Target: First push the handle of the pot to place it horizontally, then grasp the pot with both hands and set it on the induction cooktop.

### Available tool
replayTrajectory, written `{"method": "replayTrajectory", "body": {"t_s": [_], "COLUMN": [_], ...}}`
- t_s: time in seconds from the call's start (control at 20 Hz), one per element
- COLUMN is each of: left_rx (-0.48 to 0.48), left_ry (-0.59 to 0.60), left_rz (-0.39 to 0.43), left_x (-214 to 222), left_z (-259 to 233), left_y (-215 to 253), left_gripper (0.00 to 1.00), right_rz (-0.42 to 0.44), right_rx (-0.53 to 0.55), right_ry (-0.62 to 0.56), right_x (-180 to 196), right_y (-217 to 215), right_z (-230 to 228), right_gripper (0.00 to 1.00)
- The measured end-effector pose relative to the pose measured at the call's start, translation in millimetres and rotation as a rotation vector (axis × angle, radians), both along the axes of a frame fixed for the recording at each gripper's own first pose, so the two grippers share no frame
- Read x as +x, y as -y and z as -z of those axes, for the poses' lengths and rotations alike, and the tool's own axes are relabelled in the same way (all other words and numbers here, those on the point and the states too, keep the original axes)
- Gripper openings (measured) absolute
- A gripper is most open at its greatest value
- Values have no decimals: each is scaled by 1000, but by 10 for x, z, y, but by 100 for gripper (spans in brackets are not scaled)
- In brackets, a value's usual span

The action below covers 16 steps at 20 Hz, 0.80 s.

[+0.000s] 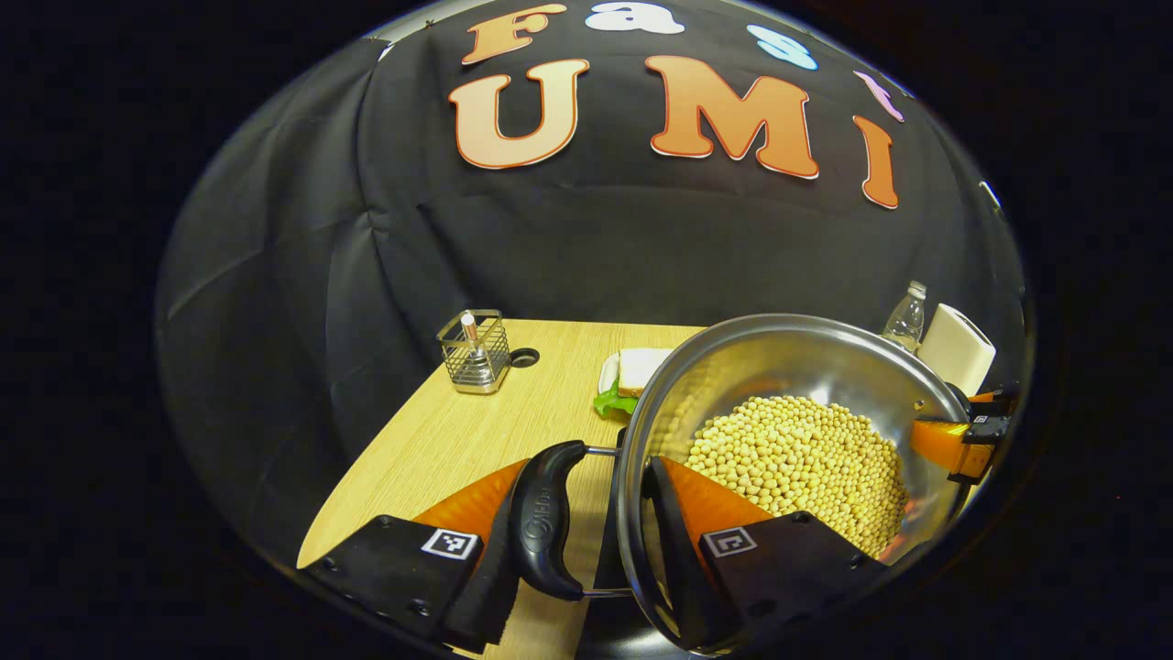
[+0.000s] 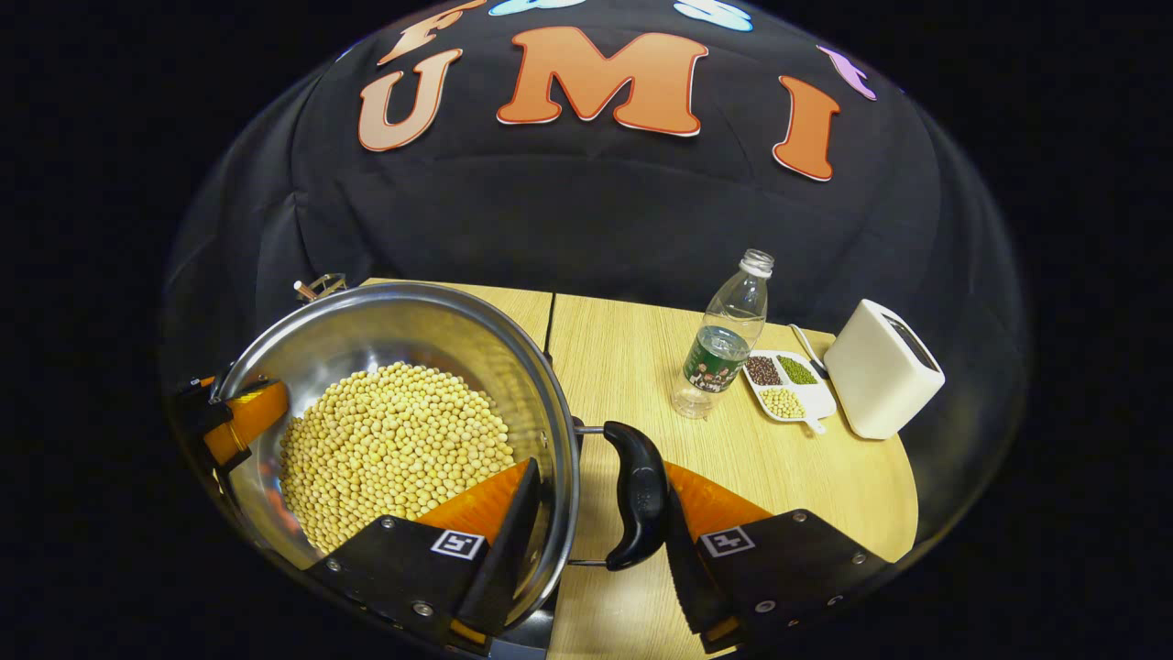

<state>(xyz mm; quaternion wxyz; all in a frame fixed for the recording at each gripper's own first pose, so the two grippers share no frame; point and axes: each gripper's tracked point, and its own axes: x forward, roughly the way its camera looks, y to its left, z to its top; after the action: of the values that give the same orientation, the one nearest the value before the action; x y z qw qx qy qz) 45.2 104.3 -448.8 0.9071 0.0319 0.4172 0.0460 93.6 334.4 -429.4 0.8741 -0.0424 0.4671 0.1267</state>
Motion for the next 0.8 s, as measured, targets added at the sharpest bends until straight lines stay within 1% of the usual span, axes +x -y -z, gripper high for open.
{"method": "replayTrajectory", "body": {"t_s": [0.15, 0.3, 0.35, 0.4, 0.45, 0.6, 0.65, 0.75, 0.8], "left_rx": [2, -1, -2, -3, -4, -15, -18, -21, -22], "left_ry": [-13, -19, -20, -24, -28, -42, -48, -52, -50], "left_rz": [-3, -10, -9, -8, -6, -7, -7, -11, -10], "left_x": [-18, -25, -21, -19, -33, -30, -40, -24, -15], "left_z": [109, 195, 222, 245, 277, 378, 418, 447, 458], "left_y": [-6, -21, -19, -12, -11, 5, -1, -1, -2], "left_gripper": [75, 75, 75, 77, 75, 75, 72, 77, 75], "right_rz": [5, 4, 5, 6, 7, 1, -2, -3, 0], "right_rx": [1, -8, -11, -12, -15, -24, -29, -30, -26], "right_ry": [-24, -30, -33, -37, -44, -60, -64, -59, -53], "right_x": [-11, -24, -28, -36, -47, -63, -63, -43, -16], "right_y": [-12, -34, -27, -30, -22, -41, -43, -55, -68], "right_z": [164, 217, 239, 258, 282, 360, 379, 373, 372], "right_gripper": [71, 71, 71, 71, 71, 71, 71, 71, 71]}}
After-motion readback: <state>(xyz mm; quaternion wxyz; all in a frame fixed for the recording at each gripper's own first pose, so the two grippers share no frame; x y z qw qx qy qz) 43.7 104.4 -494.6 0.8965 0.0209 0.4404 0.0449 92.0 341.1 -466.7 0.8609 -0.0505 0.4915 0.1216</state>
